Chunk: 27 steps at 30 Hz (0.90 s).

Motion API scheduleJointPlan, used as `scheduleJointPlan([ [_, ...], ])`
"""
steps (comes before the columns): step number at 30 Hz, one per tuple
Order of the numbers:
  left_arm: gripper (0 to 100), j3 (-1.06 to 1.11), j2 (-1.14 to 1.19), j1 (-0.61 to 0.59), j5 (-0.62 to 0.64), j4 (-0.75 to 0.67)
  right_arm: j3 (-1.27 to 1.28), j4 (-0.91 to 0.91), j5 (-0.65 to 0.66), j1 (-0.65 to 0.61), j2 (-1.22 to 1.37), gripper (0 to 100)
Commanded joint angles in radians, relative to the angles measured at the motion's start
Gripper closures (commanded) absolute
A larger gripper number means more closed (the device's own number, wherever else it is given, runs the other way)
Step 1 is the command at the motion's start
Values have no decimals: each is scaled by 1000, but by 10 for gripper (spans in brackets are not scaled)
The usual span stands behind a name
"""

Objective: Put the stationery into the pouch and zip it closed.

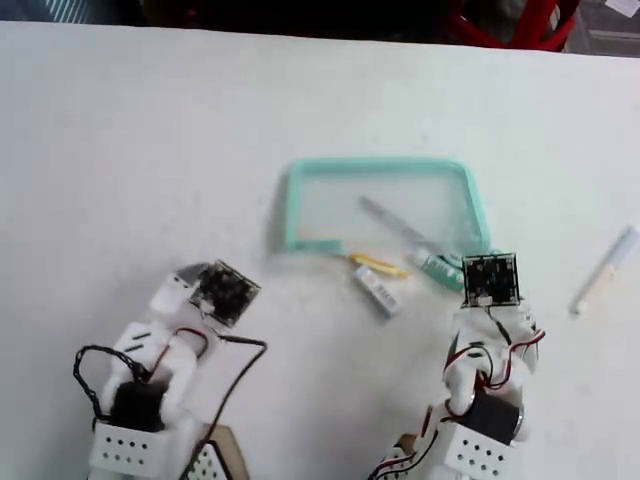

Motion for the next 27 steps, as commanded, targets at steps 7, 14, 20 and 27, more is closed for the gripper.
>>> scheduleJointPlan([
  [7, 972, -55, -8, -36, -6, 110, 9, -15, 114, -58, -7, 981],
  [14, 970, -54, -8, -41, -23, 110, -46, 97, 129, -140, 1, 888],
  [20, 969, -54, -8, -39, -21, 115, -210, 222, 129, -153, 1, 864],
  [27, 969, -44, -8, -31, -21, 109, -279, 205, 97, -153, 153, 872],
])
